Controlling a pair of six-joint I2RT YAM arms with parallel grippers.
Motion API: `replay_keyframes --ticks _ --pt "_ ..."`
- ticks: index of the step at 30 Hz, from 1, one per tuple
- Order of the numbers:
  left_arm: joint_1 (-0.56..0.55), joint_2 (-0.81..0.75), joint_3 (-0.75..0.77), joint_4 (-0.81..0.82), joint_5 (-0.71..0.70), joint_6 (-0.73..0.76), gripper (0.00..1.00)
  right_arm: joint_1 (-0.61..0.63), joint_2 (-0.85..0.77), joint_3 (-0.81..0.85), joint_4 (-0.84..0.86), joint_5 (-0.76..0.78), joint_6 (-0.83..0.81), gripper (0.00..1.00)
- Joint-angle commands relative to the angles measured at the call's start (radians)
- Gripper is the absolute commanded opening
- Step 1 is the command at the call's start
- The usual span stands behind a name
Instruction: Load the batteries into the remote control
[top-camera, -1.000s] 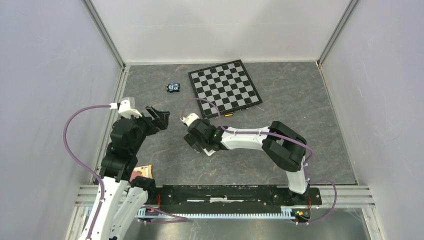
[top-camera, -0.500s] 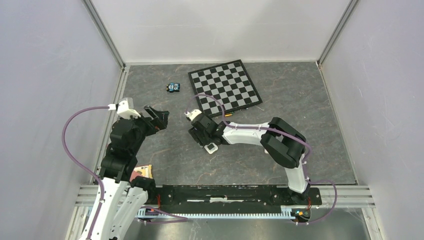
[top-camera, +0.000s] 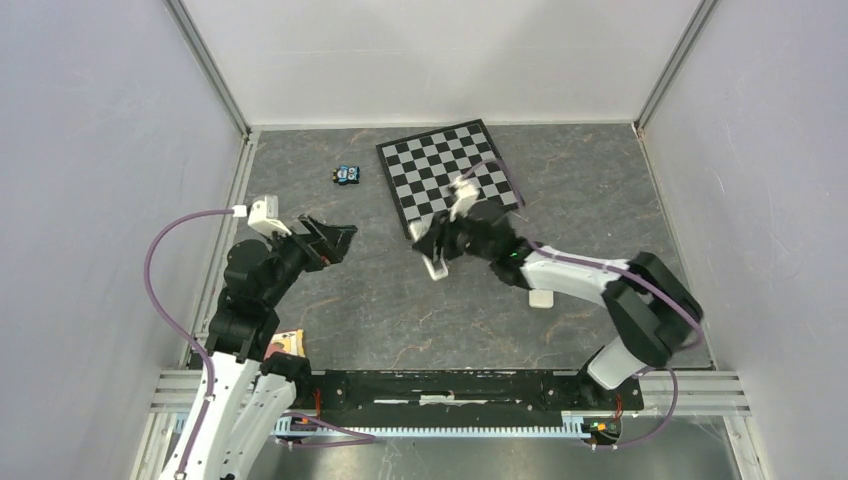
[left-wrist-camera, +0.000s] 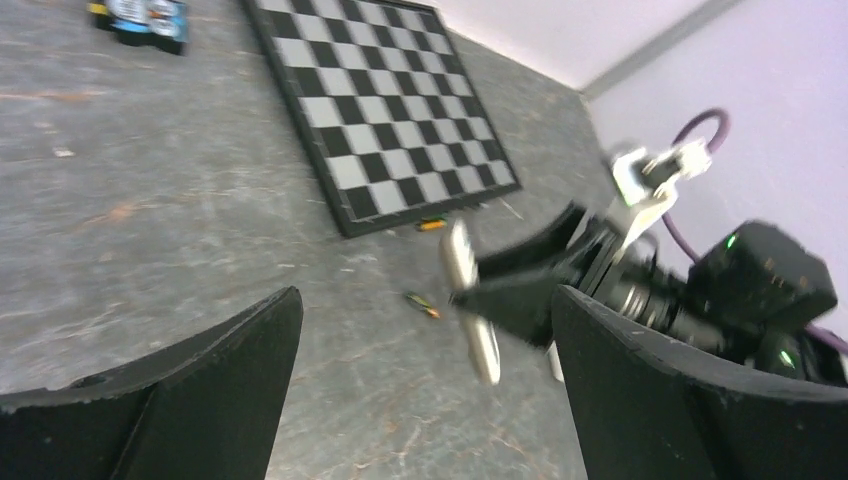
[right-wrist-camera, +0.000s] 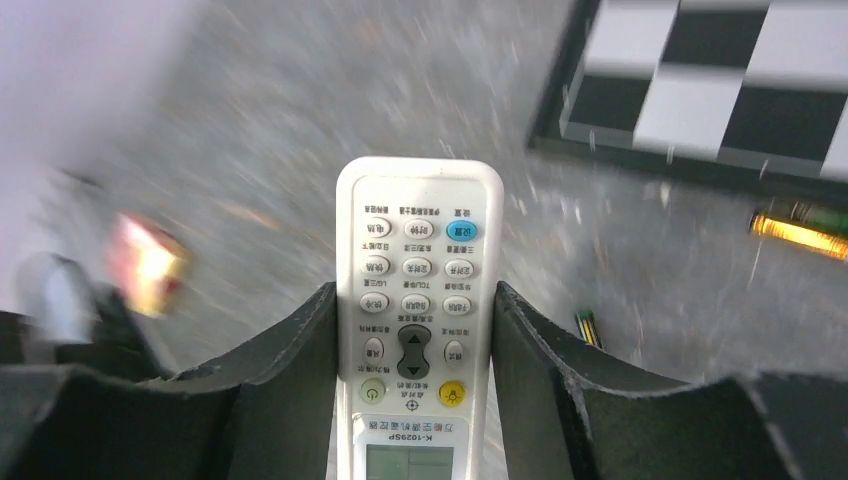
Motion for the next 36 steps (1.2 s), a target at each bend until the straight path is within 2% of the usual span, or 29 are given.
replay_keyframes --ticks 1,5,7,10,12,17,20,23,28,32,36 --pt "0.004 0.021 -0.043 0.246 0.273 -0.093 1.0 -0.11 -0.157 -0.103 0.595 -0.321 0.335 0.27" --pt "0.003 0.103 -0.087 0.558 0.533 -0.213 1.0 -0.144 -0.163 -0.129 0.936 -0.392 0.61 0.27" --pt "0.0 0.17 -0.069 0.639 0.622 -0.258 1.0 -0.154 -0.131 -0.121 1.125 -0.403 0.751 0.27" --pt "-0.031 0.261 -0.044 0.702 0.676 -0.286 1.0 -0.159 -0.04 -0.081 1.363 -0.402 0.967 0.26" --pt "-0.063 0.3 -0.035 0.74 0.669 -0.294 1.0 -0.157 -0.005 -0.056 1.431 -0.397 1.035 0.25" --pt "-0.146 0.352 -0.027 0.873 0.661 -0.348 1.0 -0.157 -0.031 -0.062 1.352 -0.386 0.989 0.23" --pt "-0.185 0.361 -0.032 0.897 0.638 -0.37 1.0 -0.157 -0.046 -0.063 1.319 -0.388 0.958 0.23" --pt "-0.2 0.379 -0.064 0.93 0.569 -0.446 1.0 -0.157 -0.045 -0.059 1.315 -0.383 0.955 0.23" --pt "-0.235 0.446 -0.095 1.098 0.532 -0.566 1.0 -0.153 -0.045 -0.063 1.306 -0.367 0.949 0.23" --pt "-0.264 0.481 -0.08 1.095 0.515 -0.549 0.98 -0.148 -0.052 -0.065 1.294 -0.361 0.938 0.23" --pt "-0.295 0.499 -0.067 1.096 0.516 -0.524 0.9 -0.146 -0.058 -0.072 1.285 -0.349 0.935 0.24"
